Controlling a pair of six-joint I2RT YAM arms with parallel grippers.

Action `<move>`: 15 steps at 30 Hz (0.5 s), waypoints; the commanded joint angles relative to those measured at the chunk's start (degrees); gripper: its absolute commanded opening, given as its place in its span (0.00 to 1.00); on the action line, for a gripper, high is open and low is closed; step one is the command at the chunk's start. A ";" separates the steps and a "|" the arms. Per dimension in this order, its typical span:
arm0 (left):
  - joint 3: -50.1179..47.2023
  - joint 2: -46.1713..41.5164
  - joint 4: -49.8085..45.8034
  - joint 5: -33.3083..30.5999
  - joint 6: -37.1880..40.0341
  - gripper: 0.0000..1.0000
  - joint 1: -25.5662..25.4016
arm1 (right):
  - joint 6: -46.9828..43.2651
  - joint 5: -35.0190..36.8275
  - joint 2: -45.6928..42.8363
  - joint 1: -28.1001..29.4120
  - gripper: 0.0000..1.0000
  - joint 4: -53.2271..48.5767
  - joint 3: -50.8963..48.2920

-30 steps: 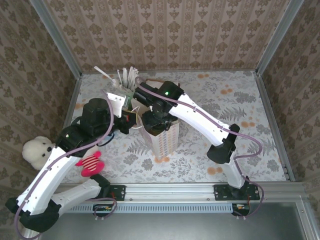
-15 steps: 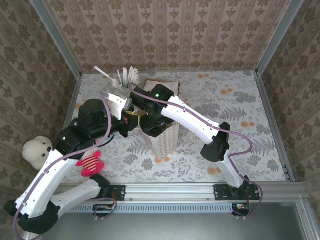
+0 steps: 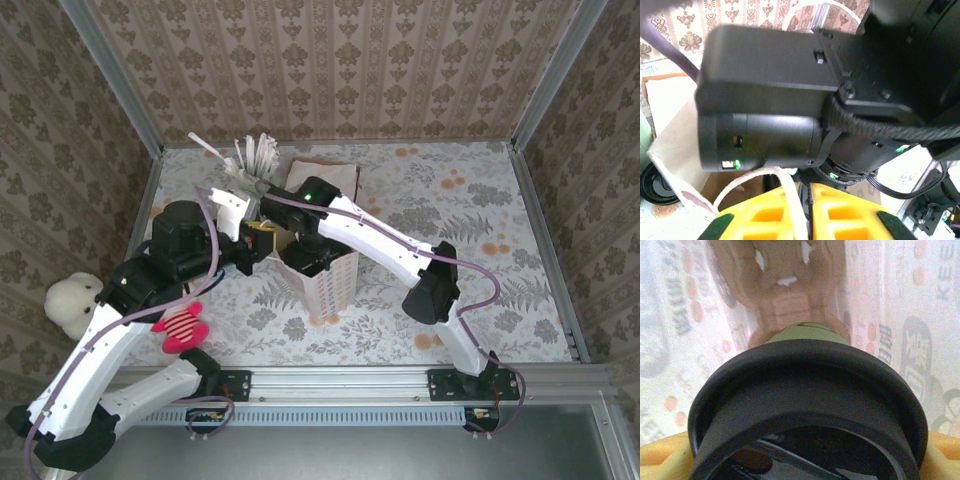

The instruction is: Pack the takeout coffee

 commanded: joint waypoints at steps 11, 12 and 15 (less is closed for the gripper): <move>4.01 -3.98 -3.96 -9.14 10.05 0.85 4.59 | -5.96 -3.96 -3.75 -0.60 0.61 -4.58 -1.66; 3.80 -4.03 -3.55 -11.04 9.90 0.90 5.91 | -6.61 -4.27 -3.93 -0.60 0.61 -4.38 -1.89; 5.07 -1.26 -5.84 -24.84 4.89 1.00 10.05 | -9.65 -6.34 -4.85 -0.73 0.60 -2.54 -3.24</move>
